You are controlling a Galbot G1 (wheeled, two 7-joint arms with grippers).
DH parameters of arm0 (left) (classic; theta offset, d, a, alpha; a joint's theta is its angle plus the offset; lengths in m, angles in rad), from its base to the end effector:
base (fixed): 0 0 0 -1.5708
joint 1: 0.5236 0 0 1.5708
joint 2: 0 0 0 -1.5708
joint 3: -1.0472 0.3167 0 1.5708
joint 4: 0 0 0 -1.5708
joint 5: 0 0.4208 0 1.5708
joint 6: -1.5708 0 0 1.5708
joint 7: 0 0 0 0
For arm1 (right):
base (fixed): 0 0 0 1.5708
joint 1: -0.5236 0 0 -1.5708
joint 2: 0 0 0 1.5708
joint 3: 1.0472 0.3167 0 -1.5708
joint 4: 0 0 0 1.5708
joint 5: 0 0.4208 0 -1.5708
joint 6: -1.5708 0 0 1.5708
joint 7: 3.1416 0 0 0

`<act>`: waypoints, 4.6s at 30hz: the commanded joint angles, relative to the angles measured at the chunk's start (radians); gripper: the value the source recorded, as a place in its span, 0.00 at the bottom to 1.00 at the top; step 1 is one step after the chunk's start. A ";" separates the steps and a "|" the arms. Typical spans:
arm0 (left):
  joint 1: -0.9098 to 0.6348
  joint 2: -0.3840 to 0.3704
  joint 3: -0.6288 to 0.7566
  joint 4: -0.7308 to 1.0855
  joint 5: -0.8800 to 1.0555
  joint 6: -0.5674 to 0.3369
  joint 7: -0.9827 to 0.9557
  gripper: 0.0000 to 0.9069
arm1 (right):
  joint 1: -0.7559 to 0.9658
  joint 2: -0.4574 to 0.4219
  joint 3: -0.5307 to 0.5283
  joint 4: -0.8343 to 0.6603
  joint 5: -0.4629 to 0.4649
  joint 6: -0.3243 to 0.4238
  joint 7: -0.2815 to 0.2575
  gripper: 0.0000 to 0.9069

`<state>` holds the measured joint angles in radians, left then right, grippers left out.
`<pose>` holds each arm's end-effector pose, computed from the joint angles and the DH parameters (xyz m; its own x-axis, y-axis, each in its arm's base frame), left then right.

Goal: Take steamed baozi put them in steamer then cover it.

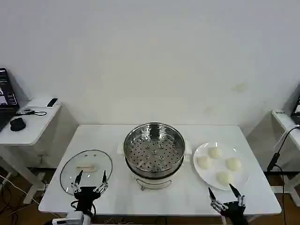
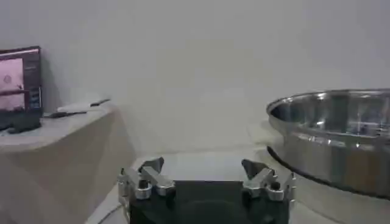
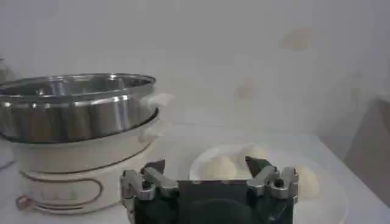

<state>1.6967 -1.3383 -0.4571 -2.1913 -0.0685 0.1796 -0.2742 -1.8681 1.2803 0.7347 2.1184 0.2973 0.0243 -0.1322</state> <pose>0.2265 -0.0055 -0.2666 -0.9747 -0.1026 0.1986 -0.0768 0.9880 0.1337 0.1868 -0.1001 -0.3061 -0.9694 -0.1109 0.2188 -0.1212 0.9920 -0.0344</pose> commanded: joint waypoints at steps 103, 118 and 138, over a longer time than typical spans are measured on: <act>-0.001 -0.021 -0.112 -0.092 0.091 0.056 0.036 1.00 | 1.698 -0.430 -1.152 -1.248 -0.660 0.016 -0.913 0.68; -0.013 0.016 -0.115 -0.046 0.047 0.051 0.051 1.00 | 1.914 -0.629 -1.283 -0.955 -0.477 -0.012 -0.942 0.69; -0.032 0.026 -0.124 -0.057 0.035 0.050 0.065 1.00 | 2.375 -0.393 -1.738 -0.756 -0.150 -0.044 -0.831 0.69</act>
<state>1.6655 -1.3144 -0.5801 -2.2496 -0.0284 0.2288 -0.2114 0.3358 0.7967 -0.8132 1.2658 0.0118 -0.0244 -1.0180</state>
